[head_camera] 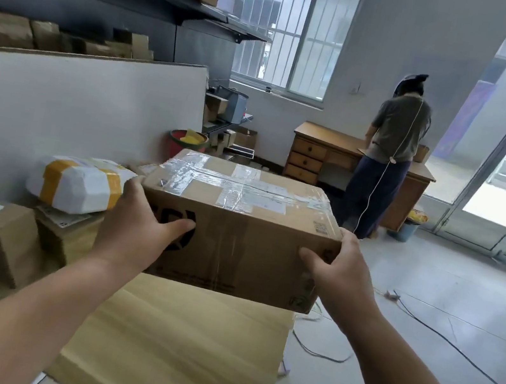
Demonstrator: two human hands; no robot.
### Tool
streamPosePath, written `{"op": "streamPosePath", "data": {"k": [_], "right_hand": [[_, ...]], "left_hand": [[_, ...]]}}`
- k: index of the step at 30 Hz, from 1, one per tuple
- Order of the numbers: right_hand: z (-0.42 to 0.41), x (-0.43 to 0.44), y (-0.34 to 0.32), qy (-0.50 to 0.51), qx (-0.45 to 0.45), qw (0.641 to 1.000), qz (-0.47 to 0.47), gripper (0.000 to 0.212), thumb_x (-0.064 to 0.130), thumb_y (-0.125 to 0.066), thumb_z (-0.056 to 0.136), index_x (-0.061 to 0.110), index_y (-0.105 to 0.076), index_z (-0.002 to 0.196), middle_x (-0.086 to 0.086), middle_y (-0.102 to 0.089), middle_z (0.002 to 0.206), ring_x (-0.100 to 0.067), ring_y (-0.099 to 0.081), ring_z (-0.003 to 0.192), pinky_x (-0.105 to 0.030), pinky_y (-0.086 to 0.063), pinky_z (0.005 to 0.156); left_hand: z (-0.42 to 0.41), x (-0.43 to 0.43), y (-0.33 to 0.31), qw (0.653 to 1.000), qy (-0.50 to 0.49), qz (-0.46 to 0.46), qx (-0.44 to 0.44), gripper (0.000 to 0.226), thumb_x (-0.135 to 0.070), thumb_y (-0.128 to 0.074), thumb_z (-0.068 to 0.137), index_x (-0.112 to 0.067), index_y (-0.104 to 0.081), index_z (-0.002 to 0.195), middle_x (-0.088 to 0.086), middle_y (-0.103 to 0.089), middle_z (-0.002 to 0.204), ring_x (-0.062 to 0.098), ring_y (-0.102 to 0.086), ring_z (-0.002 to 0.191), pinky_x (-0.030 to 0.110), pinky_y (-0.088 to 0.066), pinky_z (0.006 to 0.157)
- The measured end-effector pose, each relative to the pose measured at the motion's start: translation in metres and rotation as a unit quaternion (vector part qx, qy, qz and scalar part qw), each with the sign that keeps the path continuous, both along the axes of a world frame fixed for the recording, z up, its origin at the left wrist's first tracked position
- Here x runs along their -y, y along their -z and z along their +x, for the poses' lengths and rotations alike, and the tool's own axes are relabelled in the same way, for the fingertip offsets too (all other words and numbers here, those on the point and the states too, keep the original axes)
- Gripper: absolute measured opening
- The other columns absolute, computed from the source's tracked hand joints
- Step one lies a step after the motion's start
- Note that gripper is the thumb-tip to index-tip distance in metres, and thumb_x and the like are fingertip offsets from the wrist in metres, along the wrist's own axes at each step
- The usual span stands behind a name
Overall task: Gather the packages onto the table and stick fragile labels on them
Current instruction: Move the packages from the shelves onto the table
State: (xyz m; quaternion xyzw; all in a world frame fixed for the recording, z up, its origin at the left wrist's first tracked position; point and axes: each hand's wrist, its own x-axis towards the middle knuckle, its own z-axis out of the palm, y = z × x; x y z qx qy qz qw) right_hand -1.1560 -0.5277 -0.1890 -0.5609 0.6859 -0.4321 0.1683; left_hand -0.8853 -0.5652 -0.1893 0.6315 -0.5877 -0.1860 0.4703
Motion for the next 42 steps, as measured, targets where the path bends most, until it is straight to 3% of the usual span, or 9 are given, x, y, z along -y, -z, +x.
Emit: {"op": "streamPosePath", "data": {"k": [6, 11, 20, 23, 25, 28, 33, 37, 42], "right_hand": [[-0.072, 0.047, 0.024, -0.075, 0.011, 0.996, 0.041, 0.053, 0.03, -0.072, 0.081, 0.025, -0.042, 0.125, 0.004, -0.062, 0.107, -0.018, -0.062, 0.097, -0.045, -0.056, 0.082], [-0.129, 0.081, 0.037, -0.133, 0.019, 0.988, 0.077, 0.057, 0.046, -0.069, 0.068, 0.031, -0.043, 0.117, 0.005, -0.062, 0.106, -0.02, -0.062, 0.097, -0.047, -0.056, 0.081], [-0.138, 0.118, 0.077, -0.221, -0.001, 0.966, 0.135, 0.068, 0.031, -0.073, 0.08, 0.019, -0.04, 0.138, 0.003, -0.061, 0.113, -0.017, -0.059, 0.099, -0.039, -0.053, 0.084], [-0.13, 0.132, 0.099, -0.228, -0.002, 0.961, 0.156, 0.056, 0.024, -0.071, 0.084, 0.02, -0.046, 0.134, 0.006, -0.06, 0.105, -0.007, -0.058, 0.082, -0.018, -0.046, 0.061], [-0.126, 0.143, 0.115, -0.229, -0.011, 0.958, 0.173, 0.046, 0.021, -0.068, 0.086, 0.022, -0.05, 0.128, 0.005, -0.061, 0.1, -0.001, -0.056, 0.076, -0.013, -0.039, 0.052], [-0.116, 0.163, 0.138, -0.23, -0.017, 0.949, 0.213, 0.044, 0.02, -0.065, 0.087, 0.021, -0.051, 0.129, 0.006, -0.062, 0.099, -0.003, -0.058, 0.077, -0.018, -0.045, 0.058], [-0.092, 0.199, 0.156, -0.246, -0.019, 0.935, 0.254, 0.053, 0.022, -0.064, 0.088, 0.028, -0.042, 0.136, 0.009, -0.061, 0.107, -0.01, -0.06, 0.085, -0.029, -0.05, 0.072], [-0.075, 0.223, 0.178, -0.251, -0.006, 0.924, 0.288, 0.052, 0.031, -0.066, 0.087, 0.027, -0.041, 0.133, 0.007, -0.061, 0.117, -0.013, -0.06, 0.101, -0.036, -0.053, 0.087], [-0.063, 0.237, 0.195, -0.243, 0.023, 0.922, 0.301, 0.056, 0.03, -0.062, 0.09, 0.024, -0.035, 0.138, 0.01, -0.057, 0.112, -0.015, -0.059, 0.105, -0.044, -0.05, 0.096]], "left_hand": [[-0.072, 0.007, 0.031, 0.996, -0.087, 0.029, -0.017, 0.081, -0.04, -0.084, 0.064, -0.019, -0.035, 0.125, -0.003, -0.056, 0.109, 0.022, -0.057, 0.098, 0.036, -0.048, 0.077], [-0.129, 0.003, 0.046, 0.988, -0.148, 0.037, -0.026, 0.087, -0.04, -0.086, 0.062, -0.018, -0.036, 0.13, -0.005, -0.057, 0.113, 0.019, -0.056, 0.101, 0.034, -0.046, 0.081], [-0.148, -0.015, 0.089, 0.959, -0.257, 0.12, -0.013, 0.086, -0.04, -0.086, 0.061, -0.012, -0.034, 0.124, 0.001, -0.053, 0.105, 0.022, -0.053, 0.091, 0.032, -0.043, 0.073], [-0.144, -0.007, 0.11, 0.951, -0.275, 0.142, 0.001, 0.09, -0.04, -0.086, 0.062, -0.01, -0.032, 0.128, 0.005, -0.055, 0.112, 0.027, -0.056, 0.098, 0.031, -0.043, 0.073], [-0.14, 0.002, 0.124, 0.947, -0.281, 0.158, 0.007, 0.091, -0.039, -0.085, 0.063, -0.01, -0.031, 0.13, 0.007, -0.056, 0.119, 0.028, -0.057, 0.102, 0.031, -0.044, 0.074], [-0.135, 0.018, 0.143, 0.937, -0.283, 0.206, 0.019, 0.089, -0.039, -0.085, 0.064, -0.009, -0.032, 0.129, 0.01, -0.056, 0.122, 0.03, -0.058, 0.104, 0.034, -0.046, 0.076], [-0.115, 0.041, 0.167, 0.926, -0.264, 0.268, 0.024, 0.079, -0.048, -0.079, 0.068, -0.011, -0.032, 0.12, 0.007, -0.057, 0.115, 0.024, -0.055, 0.087, 0.029, -0.042, 0.067], [-0.098, 0.064, 0.178, 0.916, -0.253, 0.31, 0.024, 0.077, -0.066, -0.058, 0.077, -0.009, -0.033, 0.124, 0.006, -0.057, 0.114, 0.026, -0.057, 0.093, 0.031, -0.042, 0.068], [-0.085, 0.084, 0.19, 0.906, -0.239, 0.348, 0.031, 0.071, -0.052, -0.048, 0.091, -0.009, -0.023, 0.142, 0.013, -0.051, 0.135, 0.033, -0.053, 0.115, 0.035, -0.044, 0.084]]}}
